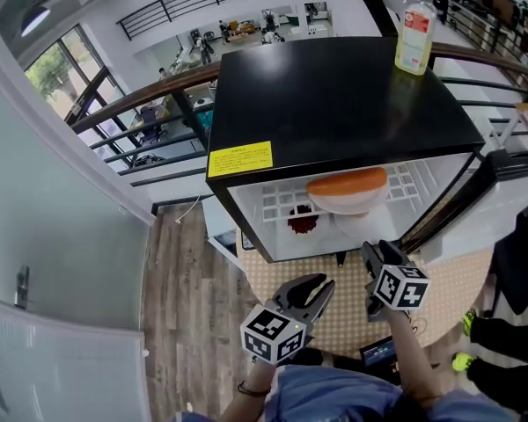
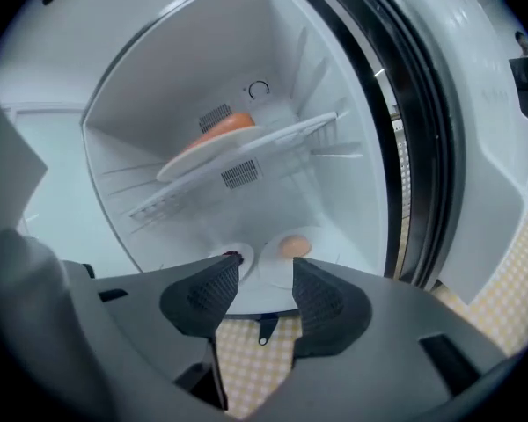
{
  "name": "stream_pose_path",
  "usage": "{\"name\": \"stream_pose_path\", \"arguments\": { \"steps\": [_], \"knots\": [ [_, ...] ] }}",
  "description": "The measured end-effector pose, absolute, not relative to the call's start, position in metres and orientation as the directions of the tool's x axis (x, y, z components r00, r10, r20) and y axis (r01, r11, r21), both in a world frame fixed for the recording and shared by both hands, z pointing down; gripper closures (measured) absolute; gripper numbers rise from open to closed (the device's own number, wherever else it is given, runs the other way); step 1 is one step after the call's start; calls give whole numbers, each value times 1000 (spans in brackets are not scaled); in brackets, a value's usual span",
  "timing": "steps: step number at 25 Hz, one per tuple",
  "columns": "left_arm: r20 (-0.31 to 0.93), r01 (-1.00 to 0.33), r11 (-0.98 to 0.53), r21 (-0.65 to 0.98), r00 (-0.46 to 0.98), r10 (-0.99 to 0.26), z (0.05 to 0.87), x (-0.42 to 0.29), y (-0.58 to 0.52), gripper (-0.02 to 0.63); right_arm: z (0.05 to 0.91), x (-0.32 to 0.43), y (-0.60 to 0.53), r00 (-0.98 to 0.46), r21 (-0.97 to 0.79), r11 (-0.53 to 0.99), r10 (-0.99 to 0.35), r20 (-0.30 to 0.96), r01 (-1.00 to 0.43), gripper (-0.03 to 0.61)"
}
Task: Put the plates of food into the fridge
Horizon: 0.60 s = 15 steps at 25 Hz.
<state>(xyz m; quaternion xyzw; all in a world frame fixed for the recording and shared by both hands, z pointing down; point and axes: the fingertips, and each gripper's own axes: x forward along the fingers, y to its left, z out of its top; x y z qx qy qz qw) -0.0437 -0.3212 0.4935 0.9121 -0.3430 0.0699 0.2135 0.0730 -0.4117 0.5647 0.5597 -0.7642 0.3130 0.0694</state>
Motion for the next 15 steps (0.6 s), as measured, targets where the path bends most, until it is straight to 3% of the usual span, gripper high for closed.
{"name": "stream_pose_path", "arguments": {
  "steps": [15],
  "knots": [
    [275,-676,-664,318,737,-618,484,3,-285,523,511,86,-303,-556,-539,310,-737,384,-783,468]
  ]
}}
